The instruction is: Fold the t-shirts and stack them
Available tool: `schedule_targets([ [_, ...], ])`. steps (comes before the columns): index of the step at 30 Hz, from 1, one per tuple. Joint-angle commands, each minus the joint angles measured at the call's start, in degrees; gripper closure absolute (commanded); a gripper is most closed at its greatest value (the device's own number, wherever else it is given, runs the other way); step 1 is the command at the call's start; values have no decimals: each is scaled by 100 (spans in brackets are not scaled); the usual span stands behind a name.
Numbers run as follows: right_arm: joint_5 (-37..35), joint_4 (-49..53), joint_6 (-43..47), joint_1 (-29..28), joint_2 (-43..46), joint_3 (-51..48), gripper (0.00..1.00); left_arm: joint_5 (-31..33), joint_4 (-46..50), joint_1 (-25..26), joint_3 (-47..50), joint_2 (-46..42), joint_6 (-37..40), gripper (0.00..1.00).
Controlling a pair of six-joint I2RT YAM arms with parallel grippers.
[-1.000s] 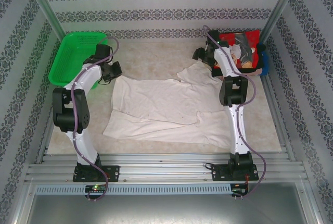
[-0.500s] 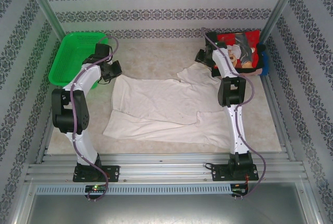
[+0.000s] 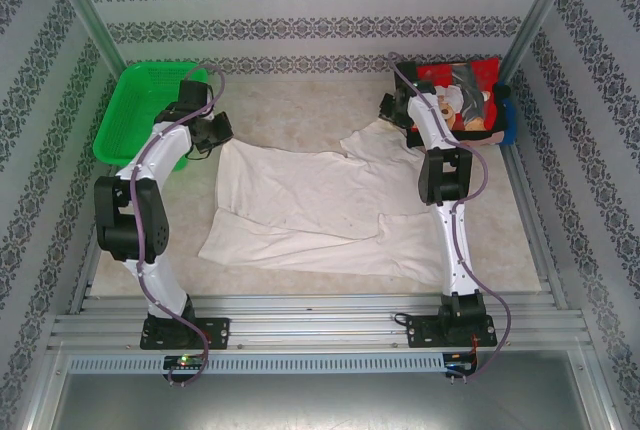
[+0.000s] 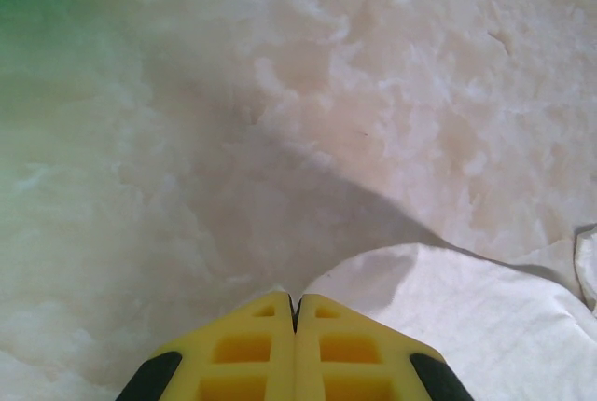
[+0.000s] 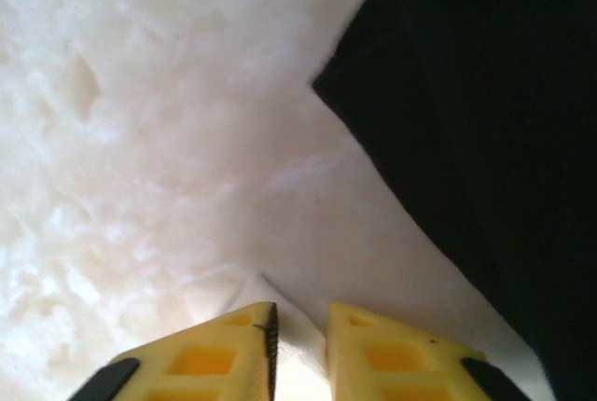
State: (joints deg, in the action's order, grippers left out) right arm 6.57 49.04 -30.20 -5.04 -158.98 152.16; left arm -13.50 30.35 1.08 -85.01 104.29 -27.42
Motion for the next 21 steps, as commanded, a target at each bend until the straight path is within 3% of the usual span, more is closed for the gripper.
schedule_targets([
  [1, 387, -358, -217, -48, -216, 101, 80, -59, -74, 24, -9, -256, 17, 100],
  [12, 431, -468, -374, 86, 61, -175, 100, -83, -95, -3, 3, -302, 42, 100],
  [21, 336, -1243, -243, 283, 1030, -453, 100, -79, -218, -36, -63, -386, 39, 100],
])
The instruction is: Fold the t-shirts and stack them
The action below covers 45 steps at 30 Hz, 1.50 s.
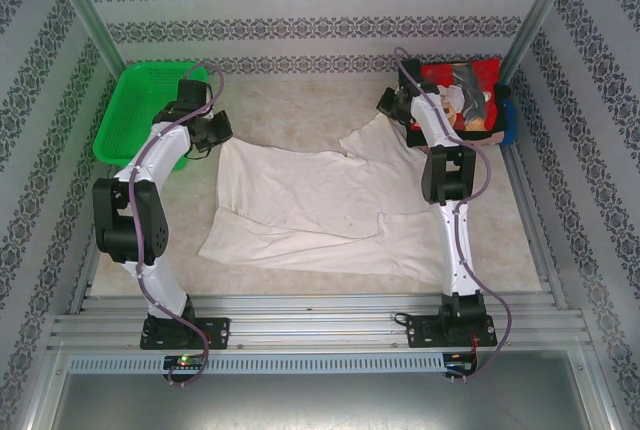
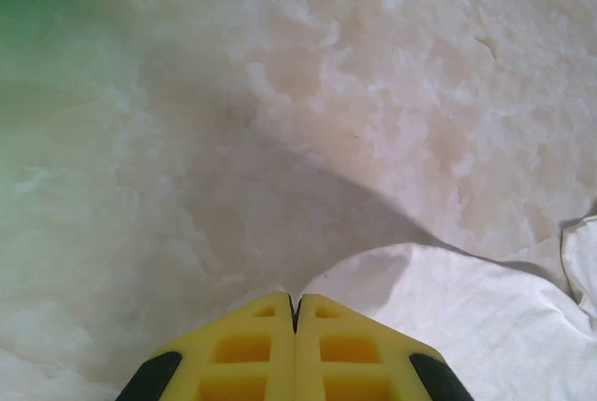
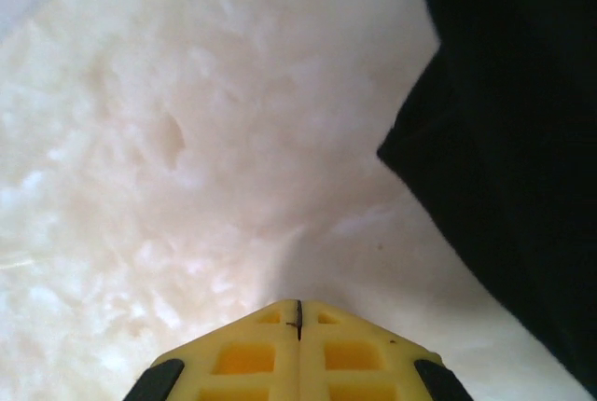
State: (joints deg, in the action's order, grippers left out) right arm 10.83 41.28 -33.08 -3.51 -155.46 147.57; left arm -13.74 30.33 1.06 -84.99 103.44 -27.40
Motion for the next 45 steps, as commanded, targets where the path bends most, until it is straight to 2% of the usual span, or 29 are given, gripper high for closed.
schedule_targets([
  [1, -68, -454, 92, 154, 744, -2, 100, -52, -245, -51, -69, -317, 37, 100],
  [5, 94, -386, 268, 201, 986, -169, 100, -55, -315, -96, -79, -369, 37, 100],
  [12, 231, -678, 578, 206, 1654, -1263, 100, -138, -520, -165, 182, -567, 113, 100],
  [15, 359, -709, 645, 229, 1746, -1441, 100, -121, -507, -270, 351, -696, 99, 100],
  [23, 702, -689, 653, 169, 1627, -1359, 100, 179, -211, -538, 863, -1193, 187, 100],
  [34, 906, -428, 572, -70, 1113, -714, 100, 475, 90, -1047, 1357, -1793, 451, 100],
  [43, 974, -357, 504, -158, 783, -158, 100, 530, 159, -1165, 1228, -1693, 796, 100],
  [45, 981, -390, 505, -143, 763, -90, 100, 384, 101, -1162, 1140, -1630, 820, 100],
])
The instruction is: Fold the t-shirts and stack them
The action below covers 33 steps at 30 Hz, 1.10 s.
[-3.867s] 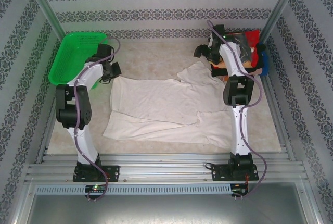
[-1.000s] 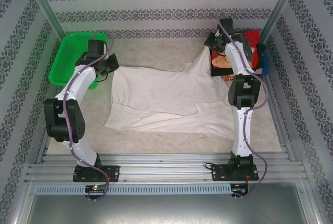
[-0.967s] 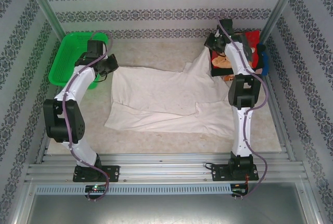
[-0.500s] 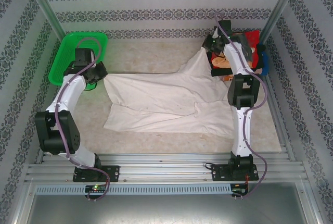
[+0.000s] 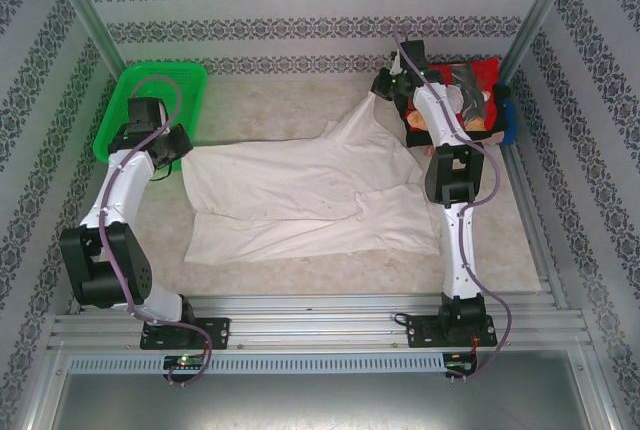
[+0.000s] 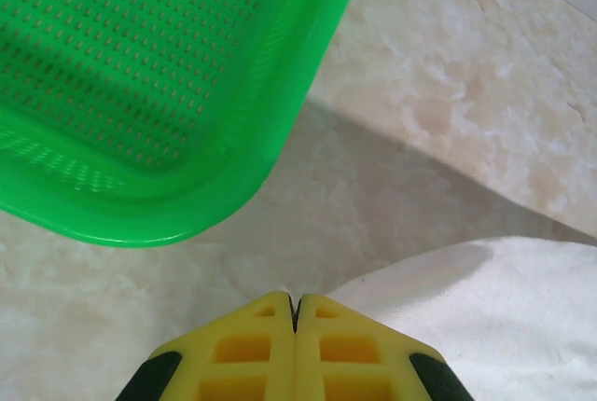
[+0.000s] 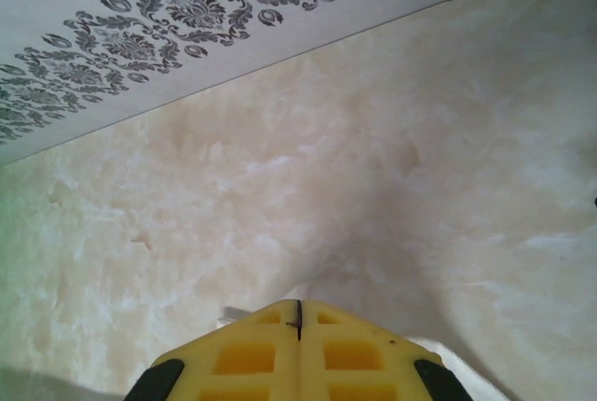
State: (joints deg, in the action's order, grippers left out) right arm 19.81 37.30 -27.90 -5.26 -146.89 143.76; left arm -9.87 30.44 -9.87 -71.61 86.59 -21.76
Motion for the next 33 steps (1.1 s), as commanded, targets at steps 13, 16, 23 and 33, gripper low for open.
schedule_targets([
  [13, 182, -89, 349, 65, 703, -380, 100, -789, -500, -50, 172, -248, 348, 100],
  [16, 122, -174, 547, 77, 1148, -1087, 100, -569, -427, -50, 296, -320, 393, 100],
  [23, 84, -750, 670, 186, 2134, -2765, 100, -47, -86, -51, 327, -330, 480, 100],
  [33, 31, -1140, 768, 442, 3261, -4469, 100, -331, -380, 18, 725, -610, 602, 100],
])
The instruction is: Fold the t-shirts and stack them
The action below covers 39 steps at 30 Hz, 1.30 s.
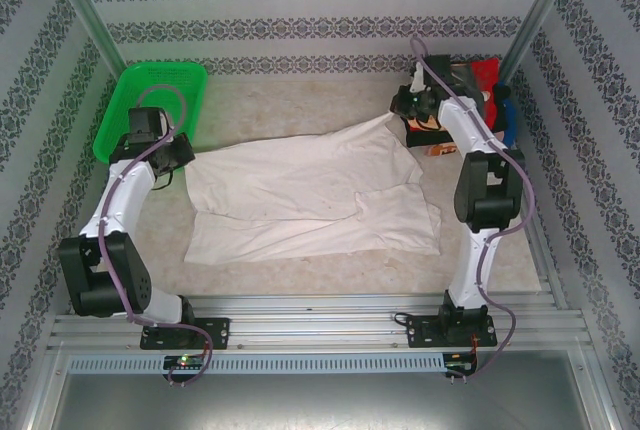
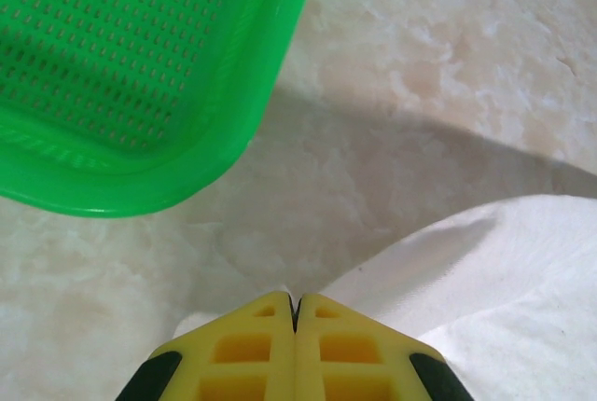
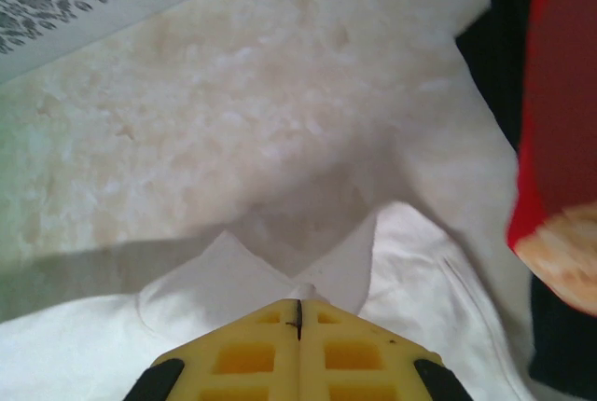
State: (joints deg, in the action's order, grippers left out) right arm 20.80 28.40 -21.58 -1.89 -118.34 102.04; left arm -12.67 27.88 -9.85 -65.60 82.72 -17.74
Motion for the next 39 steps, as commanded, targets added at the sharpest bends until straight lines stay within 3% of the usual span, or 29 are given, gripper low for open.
schedule_targets([
  [1, -69, -269, 149, 127, 510, -452, 100, -46, -112, 33, 161, -242, 211, 100],
  [19, -68, -394, 218, 396, 1727, -2287, 100, 686, 379, 62, 696, -727, 166, 100],
  [39, 122, -148, 12, 391, 2858, -3855, 100, 933, 364, 79, 1220, -808, -26, 100],
])
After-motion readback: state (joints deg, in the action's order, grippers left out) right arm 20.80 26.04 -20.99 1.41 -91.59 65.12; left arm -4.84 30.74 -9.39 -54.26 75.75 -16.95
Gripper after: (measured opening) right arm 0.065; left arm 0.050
